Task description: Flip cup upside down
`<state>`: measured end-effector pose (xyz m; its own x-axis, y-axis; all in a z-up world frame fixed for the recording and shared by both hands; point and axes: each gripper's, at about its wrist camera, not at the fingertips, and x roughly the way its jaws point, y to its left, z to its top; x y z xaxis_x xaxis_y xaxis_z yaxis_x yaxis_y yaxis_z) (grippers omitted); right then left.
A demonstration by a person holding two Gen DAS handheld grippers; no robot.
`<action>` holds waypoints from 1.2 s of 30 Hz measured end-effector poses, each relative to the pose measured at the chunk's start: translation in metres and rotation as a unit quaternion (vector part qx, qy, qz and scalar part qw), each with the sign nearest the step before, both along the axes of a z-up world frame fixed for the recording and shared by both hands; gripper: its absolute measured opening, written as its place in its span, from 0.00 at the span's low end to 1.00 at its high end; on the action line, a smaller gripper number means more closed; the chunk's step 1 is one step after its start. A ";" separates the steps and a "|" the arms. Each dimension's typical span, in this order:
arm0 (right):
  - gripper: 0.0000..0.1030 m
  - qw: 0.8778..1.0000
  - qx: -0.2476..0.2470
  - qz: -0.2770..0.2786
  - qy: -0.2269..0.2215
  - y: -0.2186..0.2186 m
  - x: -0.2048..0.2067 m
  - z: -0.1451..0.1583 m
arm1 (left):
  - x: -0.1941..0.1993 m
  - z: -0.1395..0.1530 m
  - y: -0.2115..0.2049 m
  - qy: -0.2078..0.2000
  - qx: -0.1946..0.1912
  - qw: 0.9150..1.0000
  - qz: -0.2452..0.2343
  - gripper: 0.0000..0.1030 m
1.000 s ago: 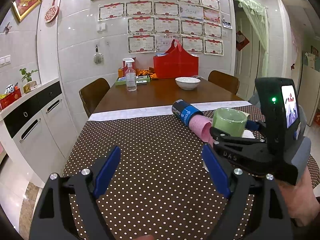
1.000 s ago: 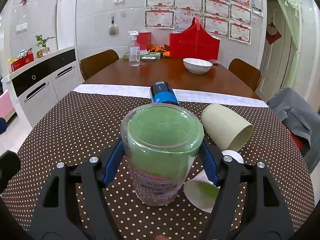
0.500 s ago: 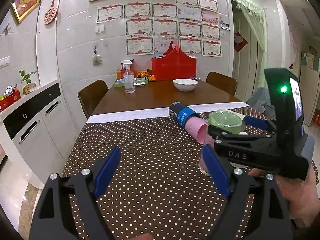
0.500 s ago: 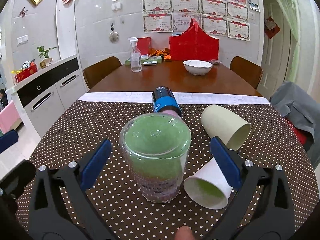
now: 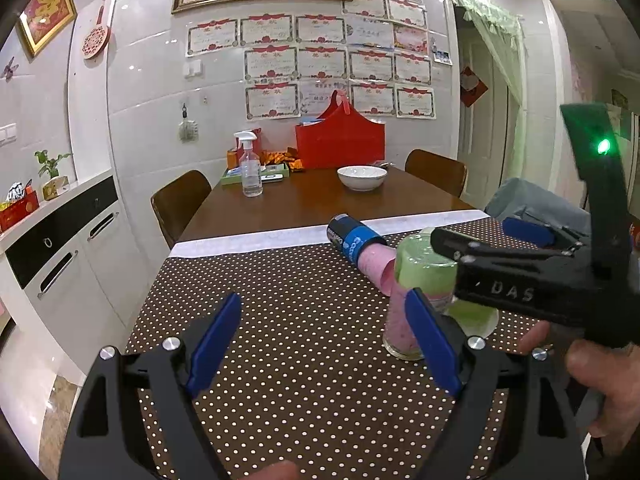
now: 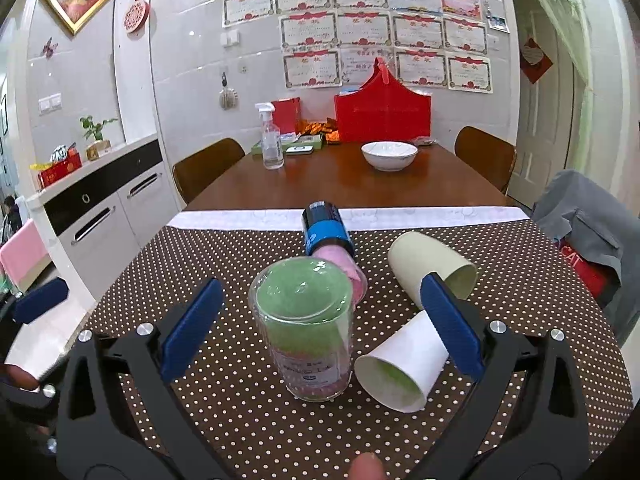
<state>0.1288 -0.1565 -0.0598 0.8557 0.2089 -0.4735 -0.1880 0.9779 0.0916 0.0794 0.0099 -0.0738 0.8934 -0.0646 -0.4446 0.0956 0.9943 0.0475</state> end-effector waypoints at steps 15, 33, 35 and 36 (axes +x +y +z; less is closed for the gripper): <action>0.94 0.999 0.030 -0.028 -0.023 -0.038 -0.046 0.035 | -0.013 0.013 -0.024 -0.015 0.023 1.000 -0.011 0.83; 0.94 0.995 0.013 -0.092 -0.043 -0.060 -0.107 0.050 | -0.031 0.030 -0.036 -0.031 0.030 0.999 -0.018 0.83; 0.94 0.994 0.011 -0.098 -0.042 -0.060 -0.112 0.048 | -0.032 0.031 -0.037 -0.033 0.032 0.999 -0.020 0.83; 0.94 0.994 0.009 -0.100 -0.042 -0.060 -0.113 0.047 | -0.034 0.032 -0.038 -0.034 0.032 0.999 -0.020 0.83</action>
